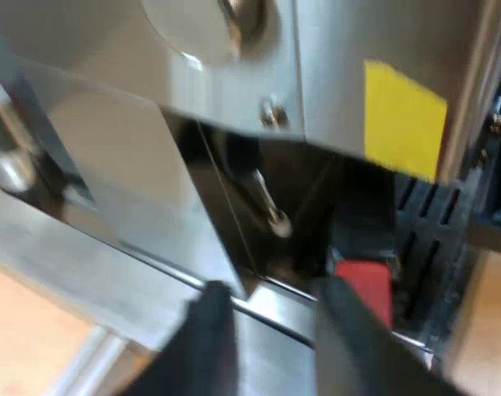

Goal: Put the handle in the coffee machine

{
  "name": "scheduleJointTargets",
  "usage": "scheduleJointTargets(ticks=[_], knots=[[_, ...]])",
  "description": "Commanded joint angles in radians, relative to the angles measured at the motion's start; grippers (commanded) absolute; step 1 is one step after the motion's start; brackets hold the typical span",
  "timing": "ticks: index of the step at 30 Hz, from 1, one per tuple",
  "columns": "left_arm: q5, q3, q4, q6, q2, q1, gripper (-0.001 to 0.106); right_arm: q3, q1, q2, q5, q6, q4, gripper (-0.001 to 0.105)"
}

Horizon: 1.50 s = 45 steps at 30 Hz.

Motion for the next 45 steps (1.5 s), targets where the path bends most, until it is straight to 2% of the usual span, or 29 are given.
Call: scheduleJointTargets(ticks=[1,5,11,13,15,18,21,26,35,38,42,45], knots=[[-0.046,-0.045,0.016,-0.064,-0.006,-0.015,0.001,-0.028,-0.006,-0.086,0.002,-0.004,-0.147,0.028],[-0.160,-0.056,0.016,-0.060,-0.003,-0.049,0.001,-0.028,-0.006,-0.086,0.002,-0.004,-0.147,0.028],[-0.311,-0.056,0.016,-0.065,0.002,-0.153,0.001,-0.028,-0.006,-0.086,0.002,-0.004,-0.147,0.028],[-0.390,-0.056,0.010,-0.068,0.004,-0.199,0.001,-0.028,-0.006,-0.086,0.002,-0.004,-0.140,0.028],[-0.417,-0.056,-0.003,-0.074,0.004,-0.221,0.001,-0.028,-0.006,-0.086,0.002,-0.004,-0.140,0.028],[-0.453,-0.056,-0.078,-0.143,0.007,-0.238,0.001,-0.028,-0.006,-0.086,0.002,-0.004,-0.140,0.028],[-0.459,-0.056,-0.123,-0.160,0.027,-0.238,0.001,-0.028,-0.006,-0.086,0.002,-0.004,-0.140,0.028],[-0.516,-0.061,-0.072,-0.143,0.092,-0.238,0.001,-0.028,-0.006,-0.086,0.002,-0.004,-0.140,0.028],[-0.503,-0.061,-0.031,-0.142,0.105,-0.241,0.001,-0.028,-0.006,-0.086,0.002,-0.004,-0.140,0.028],[-0.486,-0.061,0.022,-0.142,0.105,-0.241,0.001,-0.028,-0.006,-0.086,0.002,-0.004,-0.140,0.028],[-0.474,-0.061,0.136,-0.079,0.105,-0.264,0.001,-0.028,-0.006,-0.086,0.002,-0.004,-0.140,0.028],[-0.468,-0.061,0.182,-0.080,0.105,-0.290,0.001,-0.028,-0.006,-0.086,0.002,-0.004,-0.140,0.028]])
